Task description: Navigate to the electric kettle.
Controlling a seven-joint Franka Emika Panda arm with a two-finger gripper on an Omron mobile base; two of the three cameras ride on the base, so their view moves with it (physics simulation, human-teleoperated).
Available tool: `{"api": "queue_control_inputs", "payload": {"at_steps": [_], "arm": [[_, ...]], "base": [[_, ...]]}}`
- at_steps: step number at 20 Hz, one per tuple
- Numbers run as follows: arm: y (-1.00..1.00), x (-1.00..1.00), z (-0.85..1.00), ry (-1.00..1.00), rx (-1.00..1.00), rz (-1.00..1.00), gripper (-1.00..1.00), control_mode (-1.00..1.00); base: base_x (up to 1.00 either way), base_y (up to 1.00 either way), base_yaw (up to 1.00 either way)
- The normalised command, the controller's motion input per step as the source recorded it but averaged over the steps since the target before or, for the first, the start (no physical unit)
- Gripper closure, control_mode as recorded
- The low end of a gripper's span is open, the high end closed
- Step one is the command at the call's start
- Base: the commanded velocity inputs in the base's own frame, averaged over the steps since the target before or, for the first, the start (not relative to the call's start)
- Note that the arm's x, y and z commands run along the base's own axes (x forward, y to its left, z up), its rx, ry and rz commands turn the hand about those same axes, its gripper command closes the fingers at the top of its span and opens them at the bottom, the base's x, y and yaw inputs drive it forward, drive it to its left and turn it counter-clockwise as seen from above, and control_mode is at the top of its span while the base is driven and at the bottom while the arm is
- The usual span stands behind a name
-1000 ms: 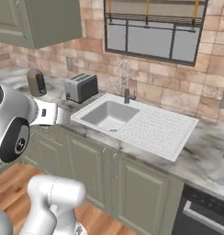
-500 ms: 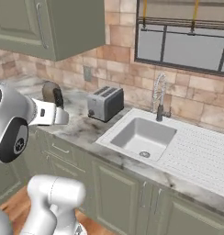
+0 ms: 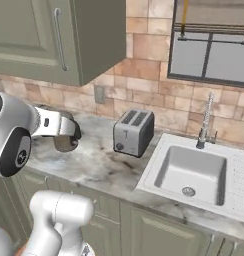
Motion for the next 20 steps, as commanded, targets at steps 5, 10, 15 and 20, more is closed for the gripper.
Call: {"api": "queue_control_inputs", "payload": {"at_steps": [5, 10, 15, 20], "arm": [[0.0, 0.0, 0.0, 0.0, 0.0, 0.0, -1.0, 1.0], [0.0, 0.0, 0.0, 0.0, 0.0, 0.0, -1.0, 1.0], [0.0, 0.0, 0.0, 0.0, 0.0, 0.0, -1.0, 1.0], [0.0, 0.0, 0.0, 0.0, 0.0, 0.0, -1.0, 1.0]], "base": [[0.29, 1.0, -0.35], [0.11, 0.66, -0.28], [0.74, 0.42, -0.14], [1.0, -0.21, 0.0]]}}
